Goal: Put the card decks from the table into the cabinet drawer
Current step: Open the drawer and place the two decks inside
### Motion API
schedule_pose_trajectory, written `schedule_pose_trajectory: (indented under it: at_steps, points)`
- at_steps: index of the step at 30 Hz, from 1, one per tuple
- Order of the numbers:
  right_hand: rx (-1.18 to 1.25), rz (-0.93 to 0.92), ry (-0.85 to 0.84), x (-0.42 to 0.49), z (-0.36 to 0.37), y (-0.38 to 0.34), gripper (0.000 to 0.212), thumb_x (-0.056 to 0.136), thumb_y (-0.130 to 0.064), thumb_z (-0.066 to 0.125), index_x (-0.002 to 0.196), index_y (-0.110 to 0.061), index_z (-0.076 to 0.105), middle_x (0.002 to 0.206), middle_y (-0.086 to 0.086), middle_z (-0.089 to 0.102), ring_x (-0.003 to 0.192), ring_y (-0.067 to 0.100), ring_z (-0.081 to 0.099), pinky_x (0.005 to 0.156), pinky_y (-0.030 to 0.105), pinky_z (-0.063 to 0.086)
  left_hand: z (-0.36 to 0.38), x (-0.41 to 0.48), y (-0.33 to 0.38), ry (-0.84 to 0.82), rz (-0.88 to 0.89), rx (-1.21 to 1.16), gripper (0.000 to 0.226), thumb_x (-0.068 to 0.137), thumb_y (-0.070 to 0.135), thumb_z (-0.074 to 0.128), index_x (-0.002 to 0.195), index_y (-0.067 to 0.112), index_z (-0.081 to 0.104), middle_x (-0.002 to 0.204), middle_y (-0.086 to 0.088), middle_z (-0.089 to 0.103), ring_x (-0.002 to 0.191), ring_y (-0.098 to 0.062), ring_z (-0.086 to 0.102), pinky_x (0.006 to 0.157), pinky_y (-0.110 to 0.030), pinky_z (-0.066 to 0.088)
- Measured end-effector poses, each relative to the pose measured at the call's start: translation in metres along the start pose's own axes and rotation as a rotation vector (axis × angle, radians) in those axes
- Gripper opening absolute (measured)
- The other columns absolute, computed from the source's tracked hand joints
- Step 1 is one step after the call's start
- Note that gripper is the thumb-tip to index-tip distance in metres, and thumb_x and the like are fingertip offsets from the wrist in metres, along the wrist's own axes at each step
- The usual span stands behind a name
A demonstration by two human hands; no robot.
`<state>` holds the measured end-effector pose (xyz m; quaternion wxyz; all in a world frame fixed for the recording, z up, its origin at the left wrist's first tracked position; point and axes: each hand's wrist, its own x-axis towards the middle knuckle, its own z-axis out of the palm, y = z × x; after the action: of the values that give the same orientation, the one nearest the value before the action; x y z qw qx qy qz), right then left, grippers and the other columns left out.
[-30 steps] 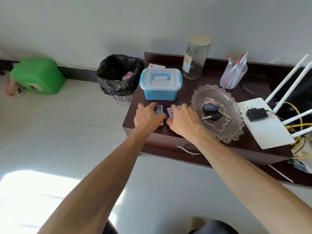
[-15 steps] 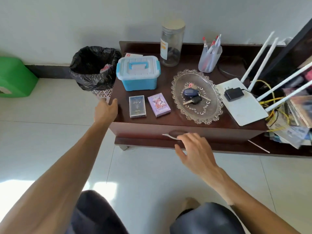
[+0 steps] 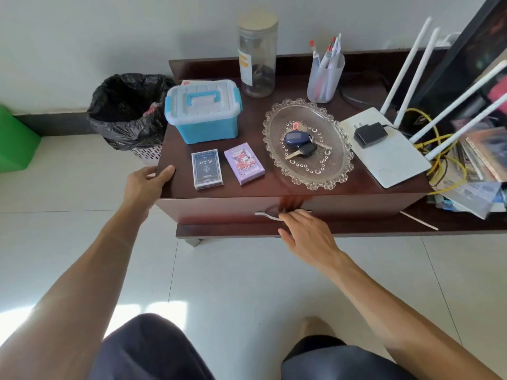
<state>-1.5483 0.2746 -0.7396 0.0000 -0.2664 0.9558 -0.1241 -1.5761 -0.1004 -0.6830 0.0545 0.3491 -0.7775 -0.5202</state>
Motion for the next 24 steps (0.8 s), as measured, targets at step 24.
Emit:
schedule_pose_trajectory:
  at_steps: [24]
  points:
    - [-0.04, -0.071, -0.073, -0.097, 0.0, -0.039, 0.031, 0.055, -0.002, 0.085, 0.079, -0.018, 0.072, 0.064, -0.003, 0.071, 0.063, 0.019, 0.067, 0.046, 0.026, 0.048, -0.001, -0.002, 0.001, -0.053, 0.042, -0.031, 0.059, 0.079, 0.048, 0.075, 0.126, 0.012, 0.064, 0.101, -0.003, 0.073, 0.08, -0.011, 0.07, 0.077, -0.03, 0.056]
